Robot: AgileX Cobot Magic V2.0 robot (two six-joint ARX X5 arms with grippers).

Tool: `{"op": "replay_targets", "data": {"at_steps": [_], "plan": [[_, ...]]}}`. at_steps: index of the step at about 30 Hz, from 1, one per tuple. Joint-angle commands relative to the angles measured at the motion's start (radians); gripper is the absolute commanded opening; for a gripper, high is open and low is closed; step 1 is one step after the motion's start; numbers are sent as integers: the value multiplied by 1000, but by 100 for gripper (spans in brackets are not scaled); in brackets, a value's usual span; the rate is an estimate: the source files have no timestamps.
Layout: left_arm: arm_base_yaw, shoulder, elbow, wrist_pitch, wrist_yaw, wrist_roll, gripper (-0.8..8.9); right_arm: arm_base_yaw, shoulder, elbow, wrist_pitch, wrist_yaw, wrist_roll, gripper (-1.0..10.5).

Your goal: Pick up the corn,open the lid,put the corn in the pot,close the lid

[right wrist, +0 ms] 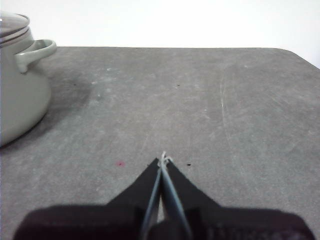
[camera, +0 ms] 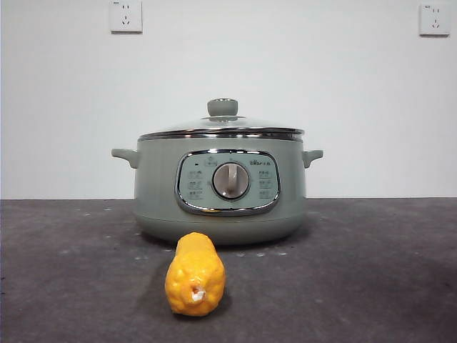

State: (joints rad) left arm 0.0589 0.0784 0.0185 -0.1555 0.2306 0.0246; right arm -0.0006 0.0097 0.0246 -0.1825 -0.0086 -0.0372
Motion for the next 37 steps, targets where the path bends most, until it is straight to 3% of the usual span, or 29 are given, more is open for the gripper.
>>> {"op": "replay_targets", "data": {"at_steps": [1, 5, 8, 12, 22, 30, 37], "plan": [[3, 0, -11, 6, 5, -18, -1, 0, -1, -9, -1, -19, 46, 2], [3, 0, -11, 7, 5, -25, -2, 0, -1, -9, 0, -29, 114, 1], [3, 0, -10, 7, 5, -28, -4, 0, -1, -9, 0, -30, 117, -3], [3, 0, 11, 6, 10, -87, -6, 0, -1, 14, 0, -48, 167, -9], [3, 28, 209, -88, 12, -163, -6, 0, 34, 213, -5, -57, 264, -11], [3, 157, 465, -237, 57, -146, -6, 0, 188, 469, -138, -170, 261, -11], [3, 295, 693, -407, 141, -103, -6, 0, 365, 745, -421, -253, 139, -11]]}}
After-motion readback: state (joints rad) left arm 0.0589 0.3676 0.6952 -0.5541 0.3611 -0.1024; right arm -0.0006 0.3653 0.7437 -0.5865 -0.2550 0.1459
